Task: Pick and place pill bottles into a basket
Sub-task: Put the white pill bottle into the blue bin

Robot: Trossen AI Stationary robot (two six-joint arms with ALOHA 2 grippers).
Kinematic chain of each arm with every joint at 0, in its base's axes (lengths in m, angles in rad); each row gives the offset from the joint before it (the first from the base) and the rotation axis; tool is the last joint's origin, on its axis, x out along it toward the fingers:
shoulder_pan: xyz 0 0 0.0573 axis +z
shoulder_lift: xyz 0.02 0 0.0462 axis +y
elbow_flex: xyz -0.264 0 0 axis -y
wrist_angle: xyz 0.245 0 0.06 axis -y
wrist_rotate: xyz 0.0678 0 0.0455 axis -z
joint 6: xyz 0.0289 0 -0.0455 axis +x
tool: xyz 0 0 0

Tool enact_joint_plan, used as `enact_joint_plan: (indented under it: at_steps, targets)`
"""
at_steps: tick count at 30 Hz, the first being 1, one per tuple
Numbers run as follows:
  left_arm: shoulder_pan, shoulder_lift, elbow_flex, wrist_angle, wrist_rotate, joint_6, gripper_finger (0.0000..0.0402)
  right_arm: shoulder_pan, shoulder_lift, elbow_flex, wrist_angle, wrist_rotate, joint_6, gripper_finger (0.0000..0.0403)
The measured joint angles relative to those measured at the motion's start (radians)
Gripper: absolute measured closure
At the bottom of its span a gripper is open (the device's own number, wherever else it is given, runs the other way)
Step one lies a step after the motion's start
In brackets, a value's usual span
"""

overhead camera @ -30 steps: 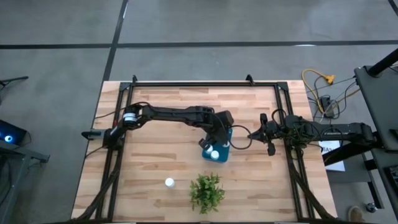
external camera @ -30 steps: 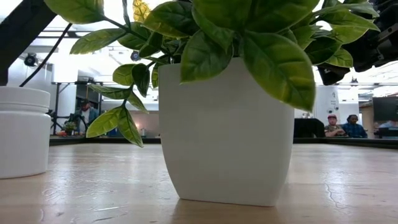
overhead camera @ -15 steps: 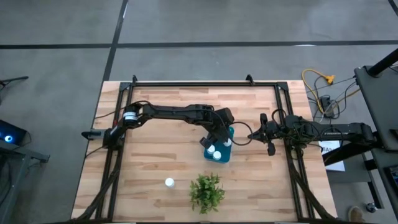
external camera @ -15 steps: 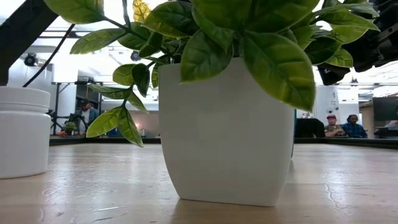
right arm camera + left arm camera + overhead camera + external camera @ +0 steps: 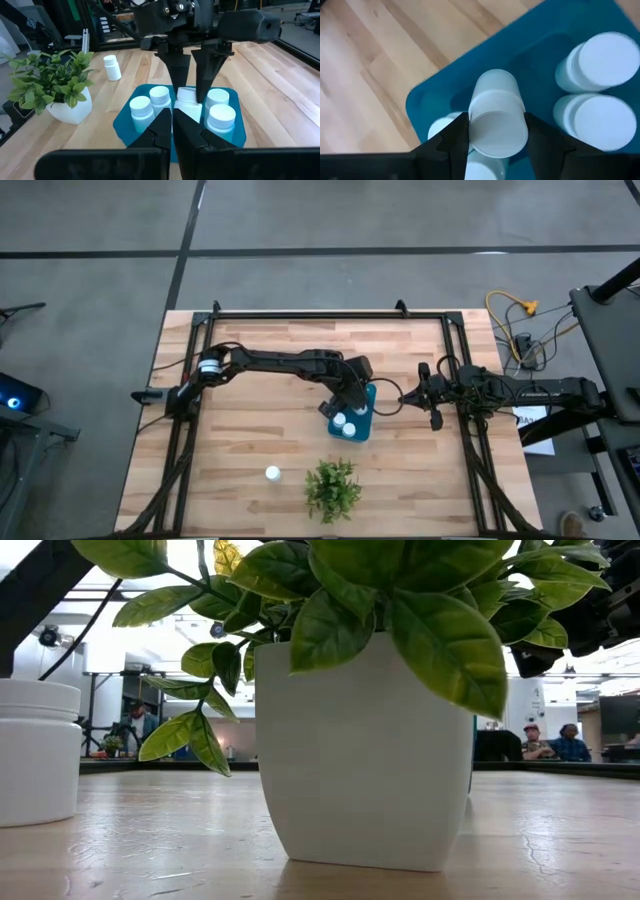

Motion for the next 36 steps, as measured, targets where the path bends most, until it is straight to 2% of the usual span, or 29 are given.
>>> enact_joint_plan:
  at_steps: [11,20,36]
  targets:
    - [-0.004,0.008,0.007,-0.005,-0.044,-0.001,0.0256,0.0,0.0,0.0,0.001,0.002,0.0,0.0394]
    - [-0.008,0.081,0.15,-0.08,-0.017,-0.026,0.0256,0.0,0.002,-0.001,-0.003,0.002,-0.004,0.0394]
    - [-0.021,0.081,0.168,-0.134,-0.013,-0.026,0.0256,0.0,0.004,-0.005,-0.004,0.002,0.003,0.0394]
